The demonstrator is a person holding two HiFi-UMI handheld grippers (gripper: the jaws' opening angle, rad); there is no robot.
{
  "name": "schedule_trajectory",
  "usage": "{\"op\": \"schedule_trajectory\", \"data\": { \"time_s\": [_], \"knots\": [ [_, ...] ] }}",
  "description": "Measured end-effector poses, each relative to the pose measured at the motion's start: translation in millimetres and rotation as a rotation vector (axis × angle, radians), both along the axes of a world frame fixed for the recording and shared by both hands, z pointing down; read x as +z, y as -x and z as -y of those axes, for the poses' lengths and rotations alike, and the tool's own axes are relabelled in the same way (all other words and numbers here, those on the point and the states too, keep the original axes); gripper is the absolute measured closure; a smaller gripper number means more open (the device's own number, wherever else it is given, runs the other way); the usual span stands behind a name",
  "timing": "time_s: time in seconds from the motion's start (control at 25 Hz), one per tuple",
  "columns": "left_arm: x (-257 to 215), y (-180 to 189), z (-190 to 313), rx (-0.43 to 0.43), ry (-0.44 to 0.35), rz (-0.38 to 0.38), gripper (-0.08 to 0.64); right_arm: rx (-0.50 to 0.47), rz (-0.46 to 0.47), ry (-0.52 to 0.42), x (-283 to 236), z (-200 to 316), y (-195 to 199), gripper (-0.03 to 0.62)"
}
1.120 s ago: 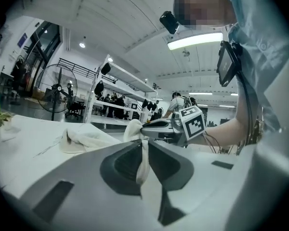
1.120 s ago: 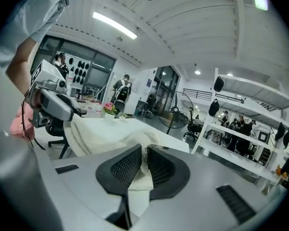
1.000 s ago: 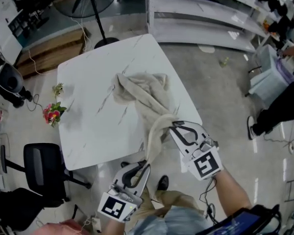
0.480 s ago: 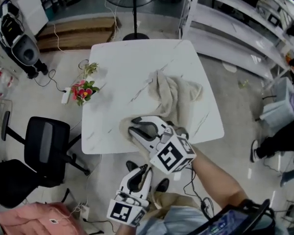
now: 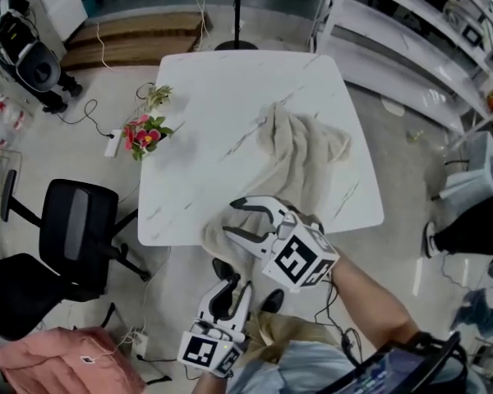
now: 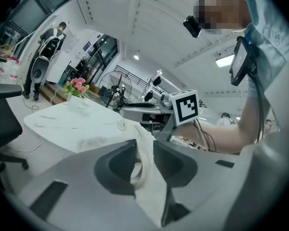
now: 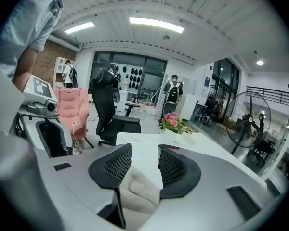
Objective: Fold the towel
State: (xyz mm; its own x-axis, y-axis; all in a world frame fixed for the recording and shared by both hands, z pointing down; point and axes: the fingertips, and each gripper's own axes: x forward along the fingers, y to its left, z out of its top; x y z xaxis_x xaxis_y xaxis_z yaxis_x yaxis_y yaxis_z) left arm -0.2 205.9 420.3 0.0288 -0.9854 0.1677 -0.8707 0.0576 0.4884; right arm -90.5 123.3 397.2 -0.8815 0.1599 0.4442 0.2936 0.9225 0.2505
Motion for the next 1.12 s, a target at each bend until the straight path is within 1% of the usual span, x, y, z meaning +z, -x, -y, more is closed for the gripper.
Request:
{"op": "schedule_trajectory", "data": {
  "time_s": [0.04,0.08,0.12,0.2,0.28,0.36,0.44,0.56,0.68,0.76,0.84,0.92,1.0,1.08,1.12],
  "knots": [
    [1.7,-5.0,-1.1,0.024,0.005,0.002,0.416,0.01,0.0,-0.004,0.3,4.0,-5.5,0.409],
    [3.4,-9.9,-3.0,0.048,0.013,0.006,0.338,0.023,0.003,-0.004,0.4,8.2,-11.5,0.41],
    [5.4,-14.5,-6.0,0.073,0.024,0.013,0.294,0.041,0.008,0.0,0.3,12.7,-18.2,0.41],
    [10.4,-21.5,-14.9,0.111,0.058,0.037,0.264,0.084,0.014,0.01,-0.5,21.9,-33.7,0.41],
    [14.6,-22.6,-24.3,0.126,0.097,0.062,0.255,0.123,0.013,0.015,-1.5,31.2,-52.1,0.411],
    [13.6,-16.1,-28.7,0.122,0.122,0.091,0.252,0.163,0.017,0.02,-3.5,39.3,-71.4,0.412],
    [7.4,-0.7,-25.1,0.111,0.127,0.137,0.252,0.207,0.026,0.029,-4.6,46.5,-90.0,0.413],
    [-2.5,33.6,-6.9,0.112,0.121,0.226,0.252,0.274,0.034,0.045,-0.9,54.1,-117.3,0.414],
    [-2.3,70.6,16.2,0.166,0.147,0.329,0.236,0.347,0.032,0.071,10.2,53.1,-144.2,0.414],
    [8.2,92.2,31.2,0.218,0.185,0.371,0.21,0.409,0.031,0.096,20.6,51.0,-159.5,0.416],
    [24.2,107.4,45.1,0.263,0.221,0.362,0.203,0.471,0.02,0.121,32.4,49.1,-170.4,0.42],
    [43.7,115.3,55.4,0.313,0.271,0.327,0.202,0.524,0.005,0.147,45.1,45.0,-174.5,0.422],
    [64.9,117.0,59.5,0.368,0.334,0.3,0.204,0.564,-0.009,0.167,56.0,38.8,-174.1,0.422],
    [80.9,112.9,60.0,0.427,0.398,0.296,0.207,0.602,-0.012,0.186,62.0,34.0,-173.1,0.422],
    [87.3,110.0,59.9,0.455,0.427,0.298,0.23,0.621,-0.011,0.194,63.4,32.8,-172.8,0.423]
  ]
}}
